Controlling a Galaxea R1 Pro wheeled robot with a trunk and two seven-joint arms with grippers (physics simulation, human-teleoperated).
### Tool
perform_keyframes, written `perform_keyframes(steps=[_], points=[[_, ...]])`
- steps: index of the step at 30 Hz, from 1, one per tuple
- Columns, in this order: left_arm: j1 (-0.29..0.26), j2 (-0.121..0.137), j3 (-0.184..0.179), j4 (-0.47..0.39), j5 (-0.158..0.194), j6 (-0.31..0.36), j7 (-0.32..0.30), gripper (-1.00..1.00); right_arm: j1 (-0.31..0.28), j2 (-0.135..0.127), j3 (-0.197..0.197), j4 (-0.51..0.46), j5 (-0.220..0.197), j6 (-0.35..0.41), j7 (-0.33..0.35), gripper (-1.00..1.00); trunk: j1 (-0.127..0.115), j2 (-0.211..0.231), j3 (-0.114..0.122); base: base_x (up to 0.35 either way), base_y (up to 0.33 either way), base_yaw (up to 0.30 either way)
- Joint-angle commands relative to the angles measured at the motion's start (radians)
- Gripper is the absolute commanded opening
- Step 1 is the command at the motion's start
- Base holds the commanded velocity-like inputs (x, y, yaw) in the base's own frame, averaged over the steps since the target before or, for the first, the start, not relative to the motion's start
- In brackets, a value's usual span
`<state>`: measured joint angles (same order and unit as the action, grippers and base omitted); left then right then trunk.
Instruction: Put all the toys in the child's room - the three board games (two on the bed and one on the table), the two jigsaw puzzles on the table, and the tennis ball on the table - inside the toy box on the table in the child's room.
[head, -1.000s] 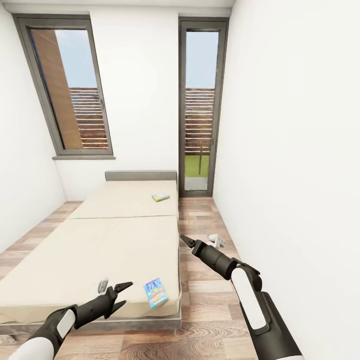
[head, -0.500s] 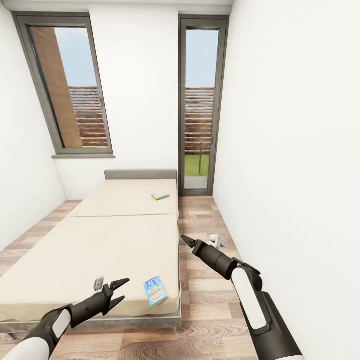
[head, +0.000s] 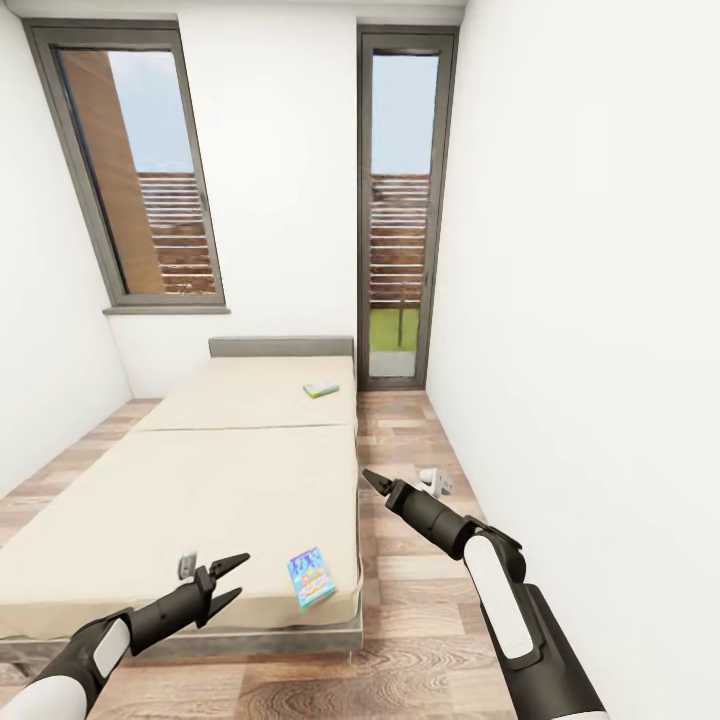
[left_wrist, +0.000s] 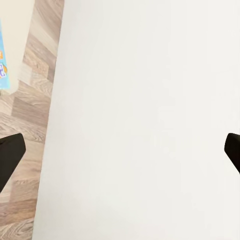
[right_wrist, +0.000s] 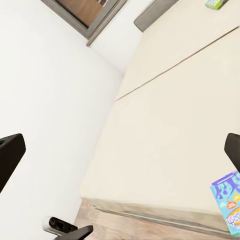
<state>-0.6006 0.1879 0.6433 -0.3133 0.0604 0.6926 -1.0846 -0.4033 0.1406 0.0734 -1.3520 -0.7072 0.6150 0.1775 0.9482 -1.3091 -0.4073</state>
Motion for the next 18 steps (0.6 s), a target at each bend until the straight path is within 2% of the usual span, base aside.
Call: perform_keyframes(steps=[1, 18], points=[[-0.001, 0.001, 0.001, 0.0, 0.004, 0.008, -0.001, 1.0, -0.001, 0.0, -0.001, -0.001, -0.001, 0.005, 0.002, 1.0, 0.004, -0.008, -0.004, 0.0, 0.0, 0.0], [-0.001, 0.002, 0.001, 0.0, 0.003, 0.008, -0.005, 1.0, 0.0, 0.0, -0.001, 0.001, -0.002, 0.003, 0.002, 1.0, 0.069, -0.127, -0.058, 0.0, 0.0, 0.0]])
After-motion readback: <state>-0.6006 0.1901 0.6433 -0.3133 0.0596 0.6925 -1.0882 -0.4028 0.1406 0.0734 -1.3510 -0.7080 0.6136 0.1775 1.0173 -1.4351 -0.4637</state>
